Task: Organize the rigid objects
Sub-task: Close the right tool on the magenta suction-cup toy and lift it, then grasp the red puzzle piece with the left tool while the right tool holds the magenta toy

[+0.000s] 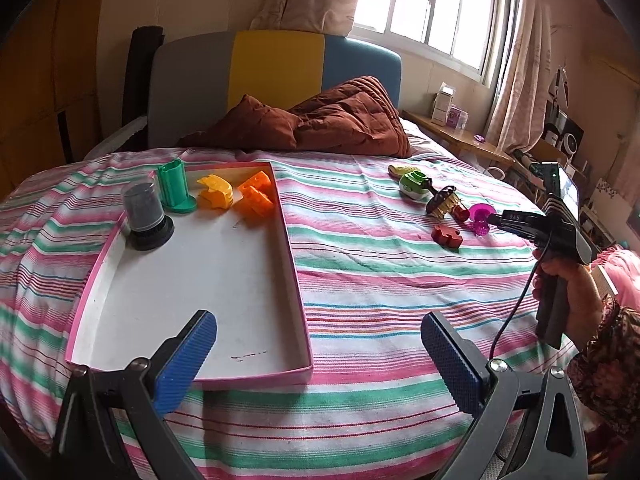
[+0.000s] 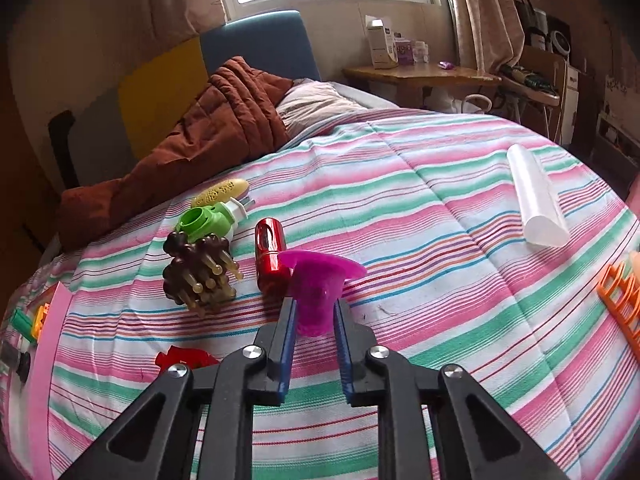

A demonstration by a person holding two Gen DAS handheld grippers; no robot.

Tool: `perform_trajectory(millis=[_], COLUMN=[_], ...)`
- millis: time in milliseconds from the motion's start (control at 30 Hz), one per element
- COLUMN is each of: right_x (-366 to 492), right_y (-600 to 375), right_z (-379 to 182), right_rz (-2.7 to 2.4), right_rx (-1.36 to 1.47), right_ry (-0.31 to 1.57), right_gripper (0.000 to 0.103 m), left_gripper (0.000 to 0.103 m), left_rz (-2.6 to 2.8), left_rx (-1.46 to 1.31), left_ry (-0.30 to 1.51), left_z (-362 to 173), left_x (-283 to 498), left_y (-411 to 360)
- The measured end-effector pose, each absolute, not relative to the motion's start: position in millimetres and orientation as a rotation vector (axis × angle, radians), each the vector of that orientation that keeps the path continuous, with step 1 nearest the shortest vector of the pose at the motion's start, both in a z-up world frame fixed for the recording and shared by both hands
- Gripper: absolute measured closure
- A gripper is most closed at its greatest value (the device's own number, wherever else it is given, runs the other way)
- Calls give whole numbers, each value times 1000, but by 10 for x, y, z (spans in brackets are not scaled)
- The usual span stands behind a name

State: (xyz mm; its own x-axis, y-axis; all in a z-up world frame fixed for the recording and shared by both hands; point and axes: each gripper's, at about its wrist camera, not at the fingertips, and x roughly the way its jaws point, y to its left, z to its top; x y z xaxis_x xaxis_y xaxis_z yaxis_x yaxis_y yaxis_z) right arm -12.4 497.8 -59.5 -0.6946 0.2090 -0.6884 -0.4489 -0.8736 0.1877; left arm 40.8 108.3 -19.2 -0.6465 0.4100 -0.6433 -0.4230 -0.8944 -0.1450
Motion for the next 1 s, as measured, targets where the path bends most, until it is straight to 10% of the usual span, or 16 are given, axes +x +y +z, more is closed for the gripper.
perform_trajectory(millis=[133, 267, 1000], right_x=[-19, -140, -25], right_y=[4967, 5048, 5069], right_z=[-470, -582, -595], right_rz=[2585, 2538, 2555], right_rx=[-919, -977, -997], right_ry=[461, 566, 536], right_gripper=[85, 63, 73], left_gripper=[0, 0, 0], left_rz=[2487, 2483, 2484], left_rx=[-977, -968, -952], left_ry=[28, 40, 46], left_z=[-212, -196, -112], left_x=[409, 429, 407], left_y=[1109, 1139, 1209])
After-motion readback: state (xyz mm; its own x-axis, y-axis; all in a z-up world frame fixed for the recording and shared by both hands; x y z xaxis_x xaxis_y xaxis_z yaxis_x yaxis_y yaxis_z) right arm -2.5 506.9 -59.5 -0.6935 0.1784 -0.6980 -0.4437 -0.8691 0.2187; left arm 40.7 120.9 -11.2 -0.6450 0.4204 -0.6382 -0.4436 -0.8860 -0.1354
